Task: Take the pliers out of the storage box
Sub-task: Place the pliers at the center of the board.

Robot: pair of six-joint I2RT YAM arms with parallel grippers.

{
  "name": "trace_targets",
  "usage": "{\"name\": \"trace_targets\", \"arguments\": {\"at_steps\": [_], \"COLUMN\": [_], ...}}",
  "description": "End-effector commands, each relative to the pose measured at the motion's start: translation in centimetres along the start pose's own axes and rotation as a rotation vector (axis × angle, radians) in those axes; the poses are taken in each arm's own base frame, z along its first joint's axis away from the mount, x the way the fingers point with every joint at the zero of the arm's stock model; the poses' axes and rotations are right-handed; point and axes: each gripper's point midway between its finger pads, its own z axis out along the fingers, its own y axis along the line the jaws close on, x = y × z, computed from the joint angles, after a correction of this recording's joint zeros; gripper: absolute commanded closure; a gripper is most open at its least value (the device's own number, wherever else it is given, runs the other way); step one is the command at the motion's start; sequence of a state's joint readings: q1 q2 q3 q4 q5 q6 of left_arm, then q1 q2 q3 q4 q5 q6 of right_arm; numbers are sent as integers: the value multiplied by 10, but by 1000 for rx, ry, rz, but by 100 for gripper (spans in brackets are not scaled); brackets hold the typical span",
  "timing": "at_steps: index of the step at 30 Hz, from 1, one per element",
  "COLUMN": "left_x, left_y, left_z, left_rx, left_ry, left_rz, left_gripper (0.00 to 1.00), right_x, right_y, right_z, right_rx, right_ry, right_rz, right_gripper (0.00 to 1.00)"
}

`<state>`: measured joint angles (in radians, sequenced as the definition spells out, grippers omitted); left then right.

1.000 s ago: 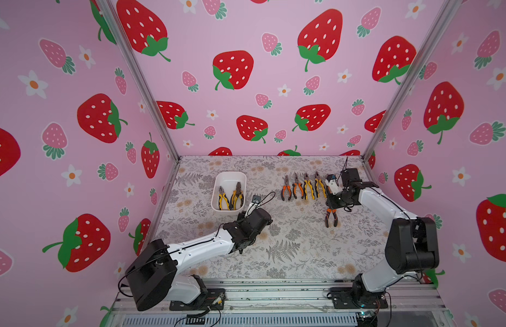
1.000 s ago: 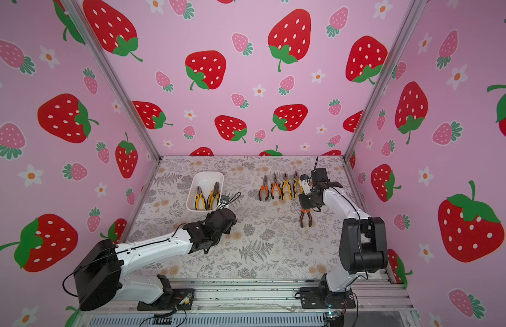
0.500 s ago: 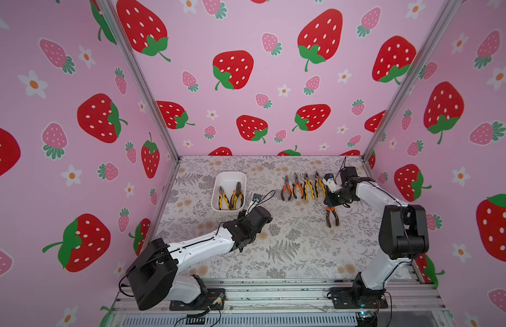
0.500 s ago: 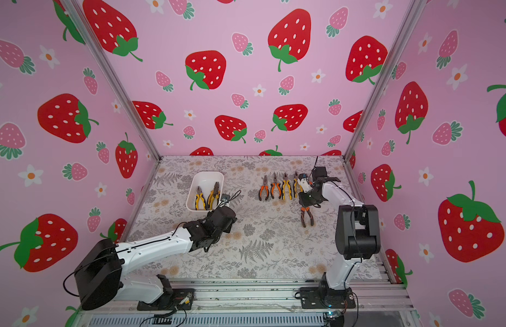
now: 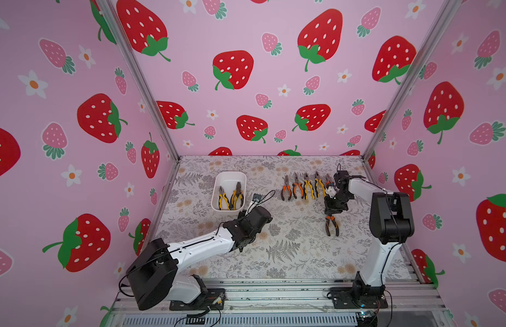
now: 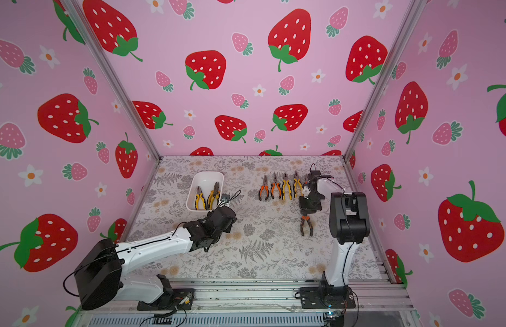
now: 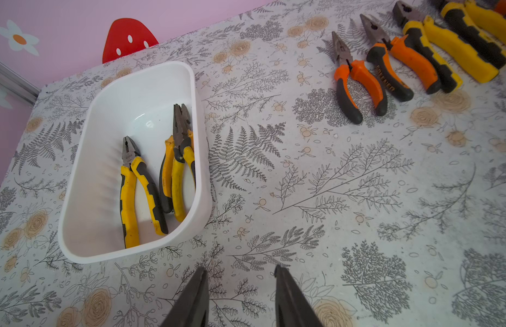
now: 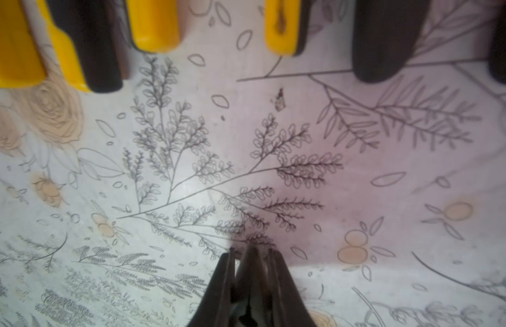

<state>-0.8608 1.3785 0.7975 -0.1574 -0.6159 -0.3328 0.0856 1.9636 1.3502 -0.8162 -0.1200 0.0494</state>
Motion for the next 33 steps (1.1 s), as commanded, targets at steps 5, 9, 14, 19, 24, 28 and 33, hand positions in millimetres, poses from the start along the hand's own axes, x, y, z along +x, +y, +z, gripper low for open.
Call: {"name": "trace_targets", "arguments": {"at_steps": [5, 9, 14, 19, 24, 28, 33], "left_x": [-12, -12, -12, -12, -13, -12, -12], "left_y": [-1, 0, 0, -1, 0, 0, 0], "left_z": [-3, -3, -3, -2, -2, -2, -3], "left_rx": [6, 6, 2, 2, 1, 2, 2], "left_ry": [-19, -19, -19, -16, -16, -15, -16], "left_rz": [-8, -10, -8, -6, -7, -7, -8], "left_gripper": [60, 60, 60, 60, 60, 60, 60], "right_x": [6, 0, -6, -14, -19, -16, -11], "right_y": [5, 2, 2, 9, 14, 17, 19], "right_z": [3, 7, 12, 11, 11, 14, 18], "right_rx": [35, 70, 86, 59, 39, 23, 19], "right_ry": [-7, -5, 16, 9, 9, 31, 49], "right_rz": [30, 28, 31, 29, 33, 29, 19], "right_gripper": [100, 100, 100, 97, 92, 89, 82]}}
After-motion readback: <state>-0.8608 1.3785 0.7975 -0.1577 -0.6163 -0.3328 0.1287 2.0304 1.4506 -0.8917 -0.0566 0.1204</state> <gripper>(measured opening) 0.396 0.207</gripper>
